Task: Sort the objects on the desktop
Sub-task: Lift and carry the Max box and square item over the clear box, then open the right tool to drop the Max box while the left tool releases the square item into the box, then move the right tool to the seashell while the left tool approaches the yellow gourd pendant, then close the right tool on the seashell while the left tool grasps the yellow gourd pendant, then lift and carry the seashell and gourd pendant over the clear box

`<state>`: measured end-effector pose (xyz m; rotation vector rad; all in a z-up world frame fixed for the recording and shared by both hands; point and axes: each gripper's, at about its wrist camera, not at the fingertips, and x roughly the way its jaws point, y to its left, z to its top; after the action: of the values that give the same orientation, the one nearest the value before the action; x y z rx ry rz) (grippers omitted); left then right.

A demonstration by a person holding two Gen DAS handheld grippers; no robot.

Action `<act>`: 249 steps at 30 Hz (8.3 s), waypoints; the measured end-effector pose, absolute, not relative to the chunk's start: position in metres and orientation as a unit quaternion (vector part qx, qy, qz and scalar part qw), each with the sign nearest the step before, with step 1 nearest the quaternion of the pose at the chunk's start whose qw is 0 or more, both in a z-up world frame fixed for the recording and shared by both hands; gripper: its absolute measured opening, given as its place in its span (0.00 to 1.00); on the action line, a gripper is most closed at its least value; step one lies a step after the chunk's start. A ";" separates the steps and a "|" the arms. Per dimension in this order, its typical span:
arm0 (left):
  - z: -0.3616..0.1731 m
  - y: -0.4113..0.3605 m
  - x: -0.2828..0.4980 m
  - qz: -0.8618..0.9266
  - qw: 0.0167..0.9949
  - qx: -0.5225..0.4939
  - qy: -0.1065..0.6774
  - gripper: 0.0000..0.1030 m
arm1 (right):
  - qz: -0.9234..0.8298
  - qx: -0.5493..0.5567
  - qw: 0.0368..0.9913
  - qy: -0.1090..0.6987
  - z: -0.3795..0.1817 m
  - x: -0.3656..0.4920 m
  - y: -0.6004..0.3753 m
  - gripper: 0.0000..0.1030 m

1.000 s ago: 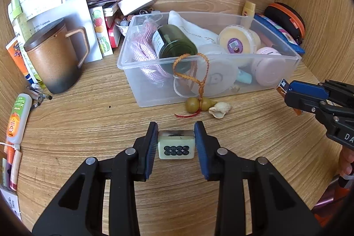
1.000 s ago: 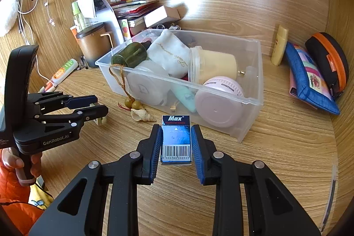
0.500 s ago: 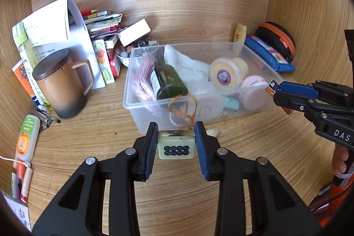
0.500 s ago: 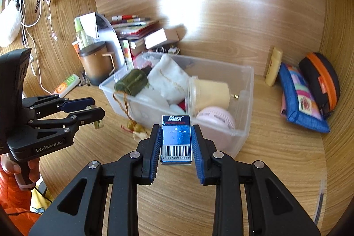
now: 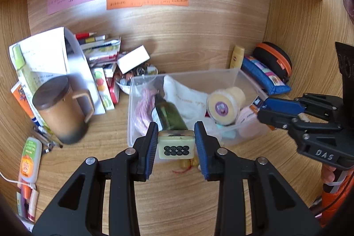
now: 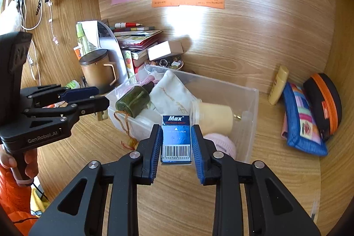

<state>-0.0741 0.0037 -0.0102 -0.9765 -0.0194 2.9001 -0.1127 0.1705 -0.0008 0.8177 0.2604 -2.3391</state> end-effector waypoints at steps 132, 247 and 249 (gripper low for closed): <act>-0.084 -0.057 -0.071 0.911 0.011 -0.408 -0.058 0.97 | -0.856 0.417 0.261 0.161 -0.090 -0.111 0.092 0.65; -0.013 0.023 -0.098 0.944 0.049 -0.325 -0.023 0.41 | -0.888 0.316 0.313 0.118 -0.021 -0.129 0.171 0.34; -0.015 0.022 -0.103 0.943 0.052 -0.328 -0.020 0.41 | -0.886 0.320 0.313 0.119 -0.023 -0.132 0.168 0.34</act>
<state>-0.1029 0.0223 -0.0147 -0.9977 -0.0595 2.8678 -0.1325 0.1678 -0.0235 0.8446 0.3135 -2.3372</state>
